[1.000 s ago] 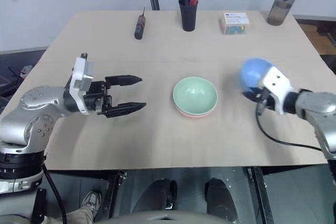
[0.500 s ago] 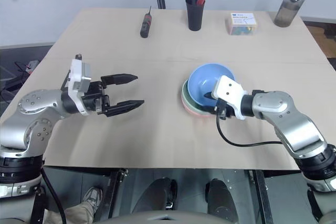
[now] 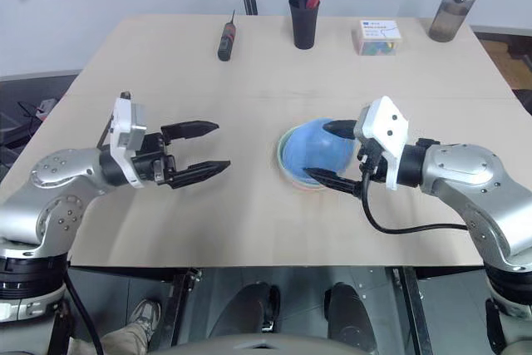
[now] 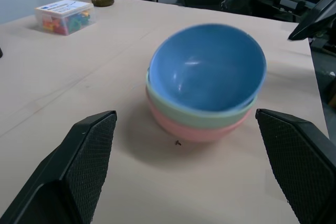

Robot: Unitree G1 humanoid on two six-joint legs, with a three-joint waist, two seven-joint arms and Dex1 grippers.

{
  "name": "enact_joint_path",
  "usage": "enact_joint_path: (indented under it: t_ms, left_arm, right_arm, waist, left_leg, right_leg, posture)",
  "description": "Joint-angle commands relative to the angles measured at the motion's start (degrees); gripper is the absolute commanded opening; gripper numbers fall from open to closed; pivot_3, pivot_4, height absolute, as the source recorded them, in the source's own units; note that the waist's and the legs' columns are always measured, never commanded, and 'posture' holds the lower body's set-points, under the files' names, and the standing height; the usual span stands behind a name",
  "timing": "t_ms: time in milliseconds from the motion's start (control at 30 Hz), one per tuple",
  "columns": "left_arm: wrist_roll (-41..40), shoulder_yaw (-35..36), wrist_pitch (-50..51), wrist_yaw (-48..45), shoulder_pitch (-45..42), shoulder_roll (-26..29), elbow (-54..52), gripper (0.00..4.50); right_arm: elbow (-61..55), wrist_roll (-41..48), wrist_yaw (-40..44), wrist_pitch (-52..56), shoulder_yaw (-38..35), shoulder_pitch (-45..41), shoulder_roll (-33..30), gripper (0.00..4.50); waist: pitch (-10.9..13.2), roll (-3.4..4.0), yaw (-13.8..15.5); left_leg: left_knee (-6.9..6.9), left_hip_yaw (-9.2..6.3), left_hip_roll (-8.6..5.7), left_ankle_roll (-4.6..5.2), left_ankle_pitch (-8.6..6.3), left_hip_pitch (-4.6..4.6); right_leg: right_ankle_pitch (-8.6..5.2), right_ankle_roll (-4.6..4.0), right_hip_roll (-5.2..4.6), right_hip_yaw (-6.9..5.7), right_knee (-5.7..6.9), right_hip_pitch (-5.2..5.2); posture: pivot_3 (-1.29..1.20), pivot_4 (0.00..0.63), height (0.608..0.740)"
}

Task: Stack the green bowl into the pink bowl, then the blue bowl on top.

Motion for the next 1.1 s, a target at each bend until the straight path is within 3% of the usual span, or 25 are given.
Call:
enact_joint_path:
  t_ms: [33,133,267,433,600,833,1100]
  left_arm:
    - [0.7,0.8,-2.6,0.4,-1.1,-0.1,-0.3,4.5]
    - [0.9,0.7,-3.2,0.4,-0.9,-0.3,0.2,4.5]
    - [0.4,0.2,-2.9,0.9,-0.4,-1.3,-0.6,4.5]
    - [0.2,0.1,-2.7,1.3,-1.0,-1.9,-0.6,4.5]
    - [-0.1,0.7,-2.2,1.7,-0.5,-1.8,-1.7,4.5]
    - [1.5,1.5,-4.1,3.2,1.4,-2.0,-2.4,4.5]
    - [-3.6,6.4,-1.9,-2.5,9.6,1.6,-1.9,4.5]
  right_arm:
    - [-3.2,2.3,-1.8,0.4,-4.4,1.6,-0.9,4.38]
    - [-1.6,1.0,-3.8,-0.8,-6.9,5.4,-0.7,4.38]
    - [4.7,1.0,-6.1,-5.2,-8.9,6.8,4.6,4.38]
    - [16.3,-4.8,-3.3,-15.7,-2.9,7.7,11.1,4.38]
    - [20.1,-8.3,-2.1,-20.0,-0.4,8.2,12.4,4.38]
    - [14.5,-6.7,-0.1,-22.5,-4.0,9.1,10.1,4.38]
    - [2.0,-0.5,6.4,-15.2,-15.5,22.0,-4.8,4.38]
  waist:
    - [0.0,0.0,0.0]
    - [0.0,-0.02,0.1]
    - [0.0,-0.02,-0.1]
    - [0.0,-0.03,-0.1]
    - [0.0,0.07,-0.1]
    - [0.0,0.08,-0.1]
    - [0.1,0.09,0.1]
  left_leg:
    - [0.0,0.0,0.0,0.0,0.0,0.0]
    - [0.0,0.0,-0.01,0.0,0.0,0.0]
    - [0.01,0.05,-0.03,0.0,0.0,0.04]
    - [-0.03,0.09,0.07,0.0,0.0,0.1]
    - [-0.02,0.12,-0.02,-0.11,0.06,0.08]
    - [-0.03,0.1,0.01,-0.19,0.11,0.08]
    - [-0.07,0.06,0.03,0.04,-0.02,0.05]
  right_leg:
    - [0.0,0.0,0.0,0.0,0.0,0.0]
    - [0.0,0.0,0.0,0.0,-0.01,0.01]
    - [0.0,0.01,0.0,0.04,0.01,0.05]
    - [0.0,0.0,0.12,0.06,0.04,0.04]
    - [0.0,0.01,0.06,0.09,0.04,0.01]
    - [0.0,0.01,0.08,0.09,0.03,0.01]
    - [0.0,0.0,0.02,0.04,-0.05,0.06]
  posture:
    - [0.0,0.15,0.74]
    - [0.0,0.15,0.74]
    - [0.0,0.15,0.74]
    - [0.0,0.15,0.74]
    - [0.0,0.15,0.74]
    - [0.0,0.15,0.74]
    - [0.0,0.15,0.74]
